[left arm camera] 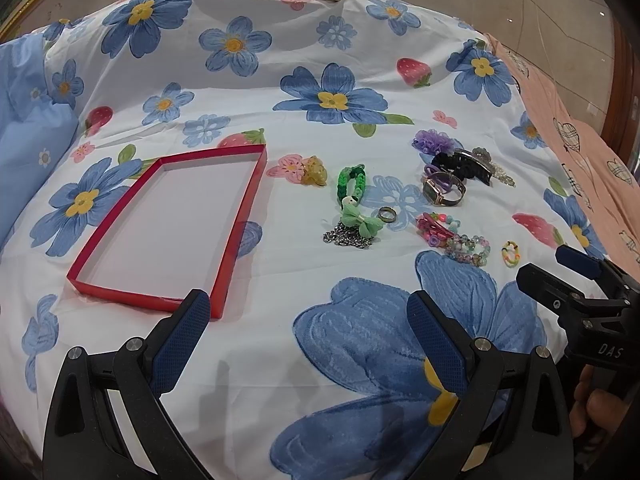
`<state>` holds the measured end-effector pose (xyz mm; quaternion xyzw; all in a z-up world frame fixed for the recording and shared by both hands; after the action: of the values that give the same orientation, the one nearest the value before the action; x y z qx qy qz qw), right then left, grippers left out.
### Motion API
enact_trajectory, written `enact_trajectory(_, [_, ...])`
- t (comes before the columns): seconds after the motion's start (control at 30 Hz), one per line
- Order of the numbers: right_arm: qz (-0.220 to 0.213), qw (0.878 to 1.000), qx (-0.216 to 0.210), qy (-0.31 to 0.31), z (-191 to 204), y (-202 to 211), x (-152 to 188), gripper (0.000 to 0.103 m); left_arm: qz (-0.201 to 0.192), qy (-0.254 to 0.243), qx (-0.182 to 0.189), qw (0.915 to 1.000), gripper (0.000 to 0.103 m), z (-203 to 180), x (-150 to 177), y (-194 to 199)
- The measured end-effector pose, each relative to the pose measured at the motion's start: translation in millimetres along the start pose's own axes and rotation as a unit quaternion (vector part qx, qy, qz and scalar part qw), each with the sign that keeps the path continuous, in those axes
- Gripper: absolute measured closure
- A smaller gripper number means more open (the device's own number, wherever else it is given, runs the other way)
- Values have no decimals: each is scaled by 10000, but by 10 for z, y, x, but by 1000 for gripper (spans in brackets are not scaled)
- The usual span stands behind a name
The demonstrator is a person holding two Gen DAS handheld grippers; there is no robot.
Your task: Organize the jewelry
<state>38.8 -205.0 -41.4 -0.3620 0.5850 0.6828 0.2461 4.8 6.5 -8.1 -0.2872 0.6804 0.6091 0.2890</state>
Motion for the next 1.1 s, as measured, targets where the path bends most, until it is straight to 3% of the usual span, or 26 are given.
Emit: enact_trajectory(1.1, [-12,9999,-111,20,61,0,-21,0,12,8,10,10000,4,27,19,-4])
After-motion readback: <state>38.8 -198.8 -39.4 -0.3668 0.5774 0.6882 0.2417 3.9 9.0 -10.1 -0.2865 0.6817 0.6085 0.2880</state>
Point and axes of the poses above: each gripper's, at about its wrist camera, not at the fingertips, and y roughly against the way its jaws point, z to its left, x to its underside, the point moved 1 cm from there along -y, roughly the way its jaws point, and after that the axes turned 5 degrees about x, right-handed, at the moved point
